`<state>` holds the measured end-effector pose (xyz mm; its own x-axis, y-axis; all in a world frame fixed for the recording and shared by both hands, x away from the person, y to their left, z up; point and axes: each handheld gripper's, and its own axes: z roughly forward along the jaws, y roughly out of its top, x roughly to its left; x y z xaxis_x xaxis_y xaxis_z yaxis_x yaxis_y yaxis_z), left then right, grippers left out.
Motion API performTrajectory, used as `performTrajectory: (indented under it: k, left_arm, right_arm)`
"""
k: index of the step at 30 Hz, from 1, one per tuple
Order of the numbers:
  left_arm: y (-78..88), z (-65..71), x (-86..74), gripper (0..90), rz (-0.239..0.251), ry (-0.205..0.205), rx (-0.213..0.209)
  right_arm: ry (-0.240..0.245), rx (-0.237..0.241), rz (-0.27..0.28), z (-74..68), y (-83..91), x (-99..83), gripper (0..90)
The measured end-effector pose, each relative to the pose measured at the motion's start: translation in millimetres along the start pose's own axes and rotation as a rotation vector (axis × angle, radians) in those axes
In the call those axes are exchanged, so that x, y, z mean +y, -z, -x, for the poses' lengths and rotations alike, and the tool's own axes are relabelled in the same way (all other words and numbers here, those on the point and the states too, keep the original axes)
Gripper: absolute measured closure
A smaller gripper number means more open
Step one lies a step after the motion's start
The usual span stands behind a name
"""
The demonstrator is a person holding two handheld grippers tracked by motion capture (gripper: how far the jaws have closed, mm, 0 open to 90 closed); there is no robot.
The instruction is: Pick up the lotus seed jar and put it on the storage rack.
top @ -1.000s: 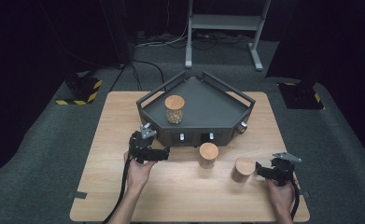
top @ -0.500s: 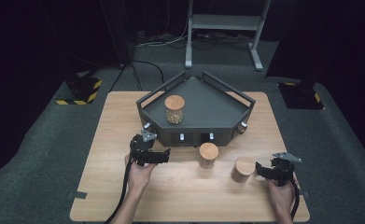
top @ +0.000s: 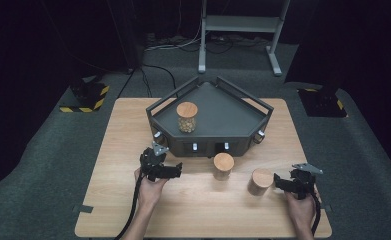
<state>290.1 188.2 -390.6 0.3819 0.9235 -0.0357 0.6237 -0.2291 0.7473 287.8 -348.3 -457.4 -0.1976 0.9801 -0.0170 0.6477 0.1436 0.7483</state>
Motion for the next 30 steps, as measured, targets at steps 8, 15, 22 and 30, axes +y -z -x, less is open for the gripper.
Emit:
performTrajectory:
  k: [8,15,22,30]
  left_arm:
    - [-10.1,4.2,-5.1,4.7,-0.013,0.0,0.008]
    - [-19.0,6.3,-8.2,4.3,-0.015,-0.005,0.001]
    - [-26.0,7.9,-11.8,4.2,-0.028,-0.002,0.002]
    - [-33.3,12.1,-13.0,4.6,-0.043,-0.007,0.015]
  right_arm:
    - [0.0,0.0,0.0,0.1,0.0,0.0,7.7]
    - [0.0,0.0,0.0,0.1,0.0,0.0,7.7]
    - [0.0,0.0,0.0,0.0,0.0,0.0,7.8]
    - [-0.001,0.0,0.0,0.0,0.0,0.0,7.8]
